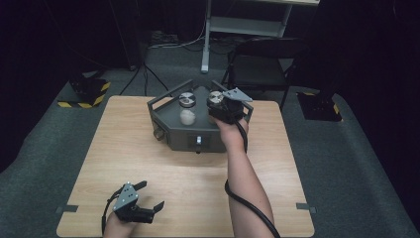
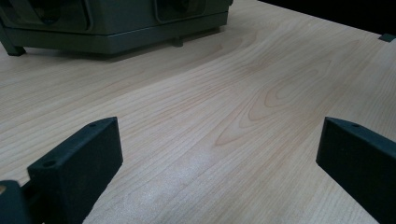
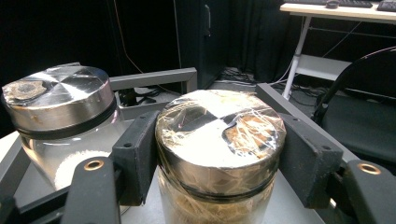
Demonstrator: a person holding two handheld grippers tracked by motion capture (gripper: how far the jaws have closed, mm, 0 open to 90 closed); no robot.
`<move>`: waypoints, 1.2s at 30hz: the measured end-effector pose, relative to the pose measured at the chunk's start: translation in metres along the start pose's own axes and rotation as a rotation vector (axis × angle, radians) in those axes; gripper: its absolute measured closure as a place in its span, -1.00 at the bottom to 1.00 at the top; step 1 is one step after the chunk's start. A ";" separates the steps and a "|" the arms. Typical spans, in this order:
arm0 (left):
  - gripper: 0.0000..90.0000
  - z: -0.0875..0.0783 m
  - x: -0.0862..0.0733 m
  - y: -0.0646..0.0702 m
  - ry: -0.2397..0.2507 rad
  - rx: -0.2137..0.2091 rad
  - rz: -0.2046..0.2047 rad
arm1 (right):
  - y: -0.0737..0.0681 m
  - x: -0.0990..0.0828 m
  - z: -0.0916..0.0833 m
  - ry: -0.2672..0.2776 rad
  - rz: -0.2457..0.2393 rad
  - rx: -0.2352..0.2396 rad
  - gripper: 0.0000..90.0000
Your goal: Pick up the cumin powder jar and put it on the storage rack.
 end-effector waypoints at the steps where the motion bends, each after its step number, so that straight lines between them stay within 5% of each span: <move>1: -0.99 0.000 0.000 0.000 0.000 0.000 -0.002 | 0.000 0.000 0.000 0.000 0.000 0.000 -0.23; 25: -0.99 -0.001 0.000 -0.001 0.004 -0.005 -0.004 | -0.001 0.004 0.001 -0.023 0.000 -0.004 -0.25; 36: -0.99 -0.001 0.000 -0.001 0.005 -0.004 -0.011 | 0.001 0.007 -0.004 -0.044 0.016 -0.006 -0.53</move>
Point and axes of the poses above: each handheld gripper's, and its own axes: z roughly forward along the jaws, x roughly out of its top, y roughly to its right, the point moved 9 cm from there along z, roughly forward along the jaws, and after that the axes turned 13 degrees about y, right-handed, at the moved point
